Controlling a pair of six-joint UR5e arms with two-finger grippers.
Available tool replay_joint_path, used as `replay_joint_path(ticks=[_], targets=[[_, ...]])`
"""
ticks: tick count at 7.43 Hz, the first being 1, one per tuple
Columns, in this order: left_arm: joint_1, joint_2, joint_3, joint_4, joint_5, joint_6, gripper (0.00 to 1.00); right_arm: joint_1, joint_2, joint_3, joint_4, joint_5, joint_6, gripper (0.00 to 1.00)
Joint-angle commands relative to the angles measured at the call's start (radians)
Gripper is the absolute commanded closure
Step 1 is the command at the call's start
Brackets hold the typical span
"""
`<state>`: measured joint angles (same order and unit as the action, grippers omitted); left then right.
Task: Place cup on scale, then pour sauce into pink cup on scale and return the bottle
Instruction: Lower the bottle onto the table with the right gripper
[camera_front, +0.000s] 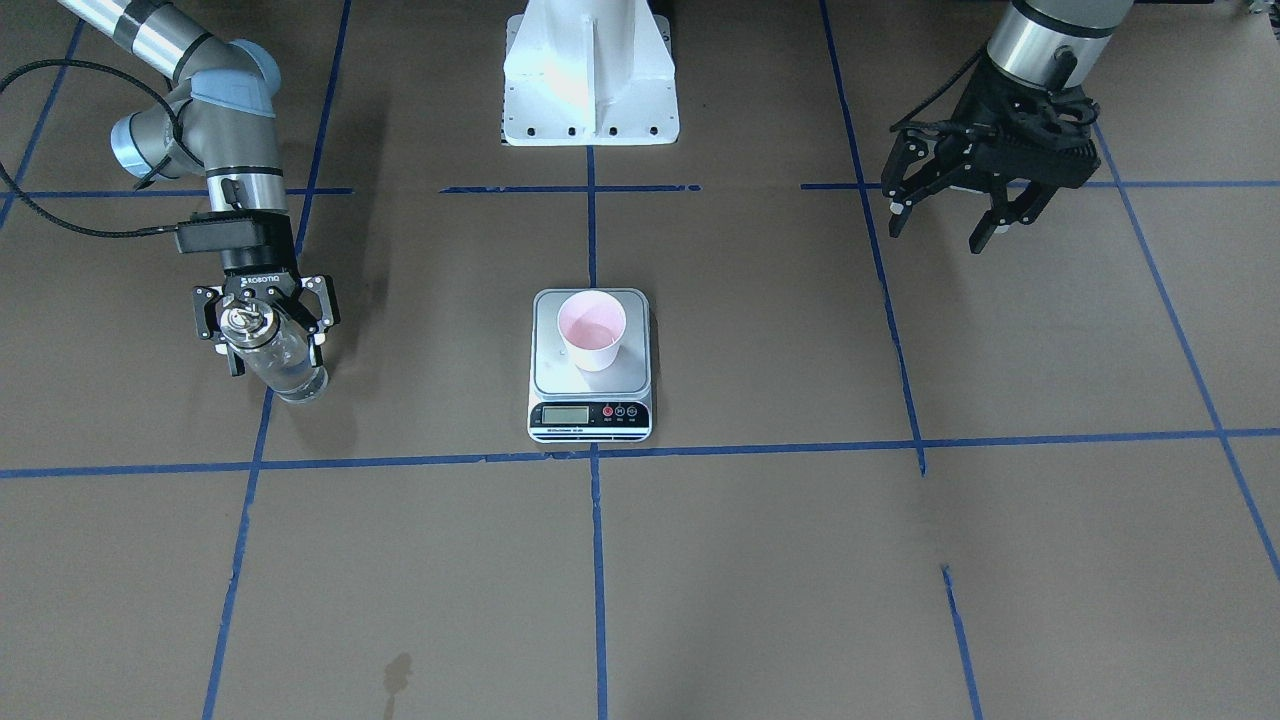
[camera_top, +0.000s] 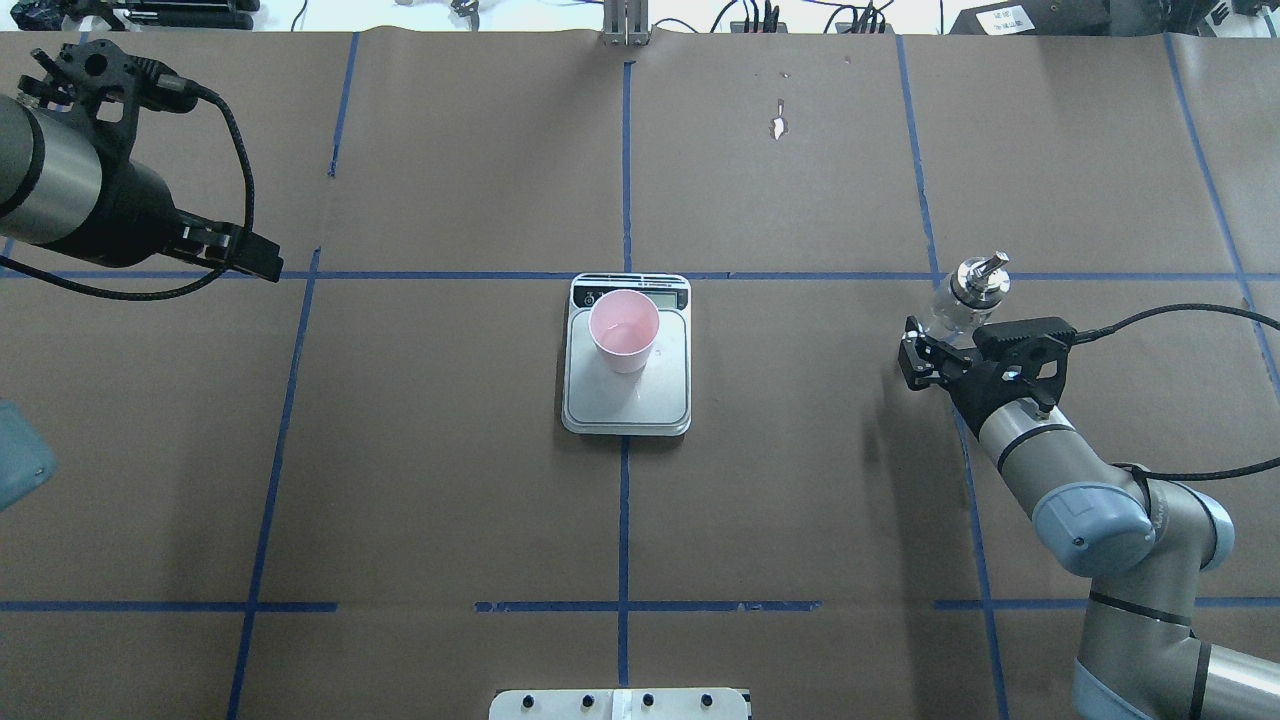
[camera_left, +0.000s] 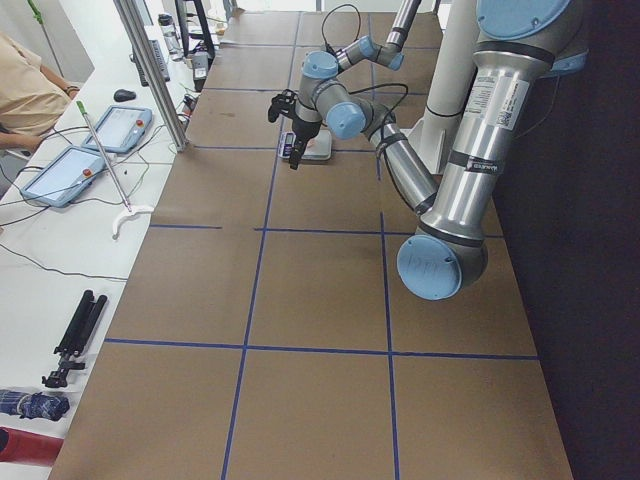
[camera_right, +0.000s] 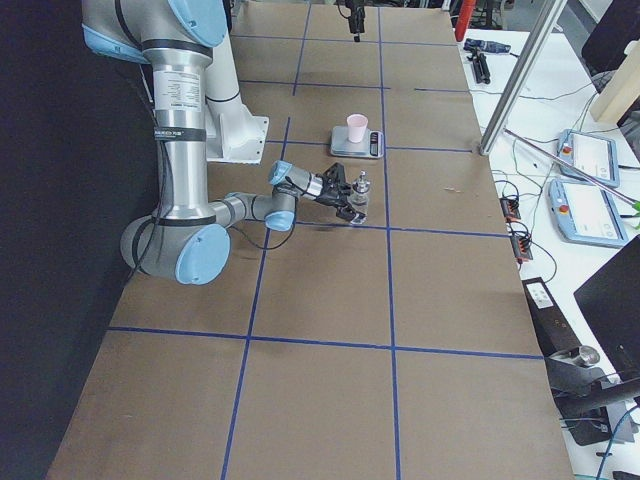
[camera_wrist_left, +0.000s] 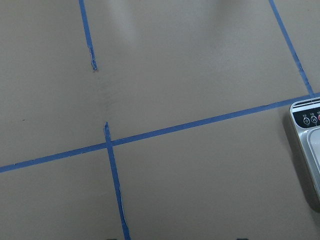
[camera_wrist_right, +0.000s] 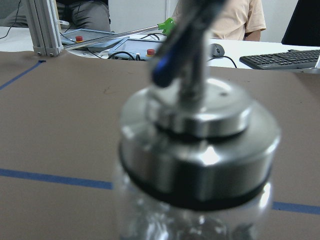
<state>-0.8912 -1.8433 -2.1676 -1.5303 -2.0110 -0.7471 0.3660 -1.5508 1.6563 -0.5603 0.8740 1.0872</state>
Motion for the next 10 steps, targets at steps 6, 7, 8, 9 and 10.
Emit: replay_joint_path(ticks=[6, 7, 8, 9, 10], targets=[[0.002, -0.002, 0.002, 0.001, 0.0, 0.0, 0.16, -0.057, -0.107, 0.109, 0.0, -0.009, 0.003, 0.0], [0.002, -0.001, 0.002, 0.001, 0.0, -0.001, 0.16, -0.073, -0.113, 0.112, 0.0, -0.01, 0.011, 0.0], [0.0, 0.001, -0.001, 0.001, 0.0, -0.001, 0.16, -0.081, -0.117, 0.134, 0.0, -0.006, 0.013, 0.0], [0.0, 0.003, -0.003, 0.001, 0.0, -0.001, 0.16, -0.097, -0.165, 0.154, 0.0, -0.001, 0.013, 0.0], [0.0, 0.006, -0.003, 0.001, 0.0, -0.001, 0.16, -0.108, -0.192, 0.167, 0.0, 0.003, 0.011, 0.0]])
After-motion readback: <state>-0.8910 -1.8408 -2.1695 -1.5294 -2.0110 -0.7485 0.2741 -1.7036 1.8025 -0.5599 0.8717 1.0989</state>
